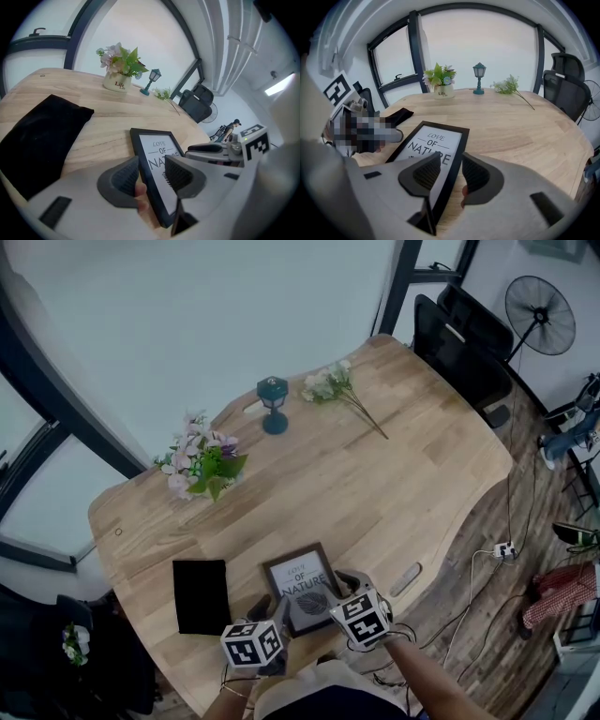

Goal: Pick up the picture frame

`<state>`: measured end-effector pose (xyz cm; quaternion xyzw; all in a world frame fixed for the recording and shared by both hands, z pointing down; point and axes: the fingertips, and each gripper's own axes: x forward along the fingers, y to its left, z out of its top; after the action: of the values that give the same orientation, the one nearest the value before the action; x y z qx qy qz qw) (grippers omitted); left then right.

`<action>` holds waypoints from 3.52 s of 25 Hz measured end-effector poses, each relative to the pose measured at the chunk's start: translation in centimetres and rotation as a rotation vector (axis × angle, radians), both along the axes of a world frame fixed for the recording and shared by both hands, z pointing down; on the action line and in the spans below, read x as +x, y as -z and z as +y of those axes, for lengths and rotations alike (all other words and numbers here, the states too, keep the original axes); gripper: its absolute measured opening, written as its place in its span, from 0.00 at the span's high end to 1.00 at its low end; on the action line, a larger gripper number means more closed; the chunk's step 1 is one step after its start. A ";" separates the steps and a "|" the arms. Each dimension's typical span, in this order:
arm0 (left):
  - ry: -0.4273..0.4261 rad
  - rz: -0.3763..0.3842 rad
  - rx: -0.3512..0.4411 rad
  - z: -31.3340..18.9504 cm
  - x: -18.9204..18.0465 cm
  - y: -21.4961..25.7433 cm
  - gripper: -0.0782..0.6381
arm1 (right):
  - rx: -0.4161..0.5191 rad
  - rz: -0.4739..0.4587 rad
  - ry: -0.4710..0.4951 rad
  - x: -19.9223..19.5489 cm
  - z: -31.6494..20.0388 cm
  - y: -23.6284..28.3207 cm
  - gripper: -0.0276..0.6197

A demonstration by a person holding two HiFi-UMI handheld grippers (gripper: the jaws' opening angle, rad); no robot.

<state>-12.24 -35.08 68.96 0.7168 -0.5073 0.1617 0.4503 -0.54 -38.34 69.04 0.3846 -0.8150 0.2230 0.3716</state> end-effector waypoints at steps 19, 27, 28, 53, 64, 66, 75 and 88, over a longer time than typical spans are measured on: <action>0.001 -0.057 -0.045 0.4 0.6 -2.0 0.65 | -0.081 -0.013 -0.044 0.4 0.3 -2.1 0.74; 0.007 -0.109 -0.039 0.4 0.4 -2.3 0.69 | -0.118 -0.070 -0.102 0.7 0.4 -2.7 0.75; 0.007 -0.111 -0.038 0.4 0.4 -2.3 0.69 | -0.117 -0.072 -0.104 0.7 0.4 -2.7 0.75; 0.047 -0.170 -0.073 0.5 0.5 -2.5 0.77 | -0.108 -0.082 -0.136 1.2 0.3 -2.6 0.82; 0.050 -0.175 -0.069 0.6 0.6 -1.7 0.78 | -0.089 -0.090 -0.148 1.6 0.5 -1.9 0.84; 0.051 -0.177 -0.063 0.7 0.5 -1.5 0.78 | -0.081 -0.090 -0.143 1.5 0.5 -1.5 0.84; 0.057 -0.177 -0.029 1.0 0.6 -0.2 0.79 | -0.022 -0.095 -0.153 1.7 0.9 0.2 0.85; 0.072 -0.184 0.033 1.6 0.7 2.6 0.79 | 0.055 -0.114 -0.156 1.9 1.6 3.1 0.85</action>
<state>-11.57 -33.45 66.41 0.6874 -0.5745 0.2024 0.3955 1.34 -36.73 65.98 0.4437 -0.8082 0.2504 0.2954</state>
